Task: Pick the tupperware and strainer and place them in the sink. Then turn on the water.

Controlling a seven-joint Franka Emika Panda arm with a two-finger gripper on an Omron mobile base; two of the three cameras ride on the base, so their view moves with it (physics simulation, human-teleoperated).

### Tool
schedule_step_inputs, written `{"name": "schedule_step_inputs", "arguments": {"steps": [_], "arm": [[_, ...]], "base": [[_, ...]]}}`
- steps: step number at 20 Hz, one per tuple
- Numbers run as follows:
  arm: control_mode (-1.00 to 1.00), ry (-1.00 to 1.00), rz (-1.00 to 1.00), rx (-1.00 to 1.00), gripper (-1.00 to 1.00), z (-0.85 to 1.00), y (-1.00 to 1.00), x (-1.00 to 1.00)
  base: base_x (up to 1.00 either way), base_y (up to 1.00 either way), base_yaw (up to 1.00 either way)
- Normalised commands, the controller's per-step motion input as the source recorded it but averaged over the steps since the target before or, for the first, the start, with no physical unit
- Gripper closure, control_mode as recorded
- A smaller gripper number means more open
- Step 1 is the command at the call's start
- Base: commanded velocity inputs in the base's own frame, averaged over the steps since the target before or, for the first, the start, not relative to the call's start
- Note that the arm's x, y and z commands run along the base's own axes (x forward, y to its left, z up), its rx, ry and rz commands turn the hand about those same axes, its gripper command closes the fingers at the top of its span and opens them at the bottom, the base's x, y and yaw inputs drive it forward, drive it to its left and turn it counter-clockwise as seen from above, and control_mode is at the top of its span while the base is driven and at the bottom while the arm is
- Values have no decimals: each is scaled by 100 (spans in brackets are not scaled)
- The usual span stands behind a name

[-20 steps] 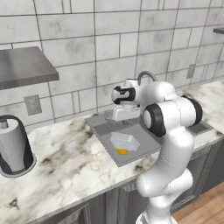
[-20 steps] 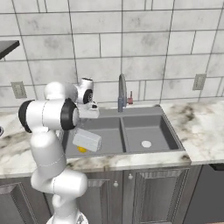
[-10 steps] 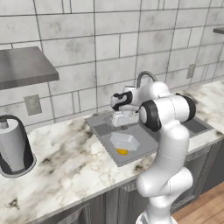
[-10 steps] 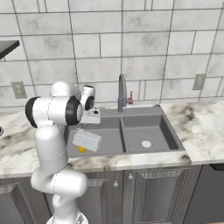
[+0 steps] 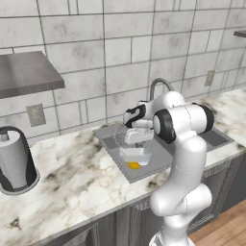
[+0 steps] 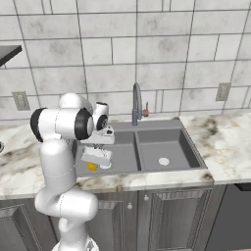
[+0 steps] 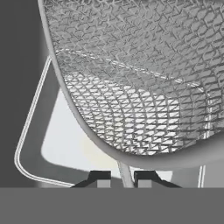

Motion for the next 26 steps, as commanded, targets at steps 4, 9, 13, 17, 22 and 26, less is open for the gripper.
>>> {"name": "schedule_step_inputs", "arguments": {"steps": [4, 9, 13, 17, 22, 26], "arm": [[-100, 0, 0, 0, 100, -41, 0, 0], [-100, 1, 0, 0, 100, -2, 0, 0], [-100, 0, 0, 0, 100, 0, 0, 0], [-100, 1, 0, 0, -100, 0, 0, 0], [-100, 0, 0, 0, -100, 0, 0, 0], [-100, -1, 0, 0, -100, 19, -1, -19]], "base": [[0, 0, 0], [0, 0, 0], [0, 0, 0], [0, 0, 0], [0, 0, 0], [0, 0, 0]]}}
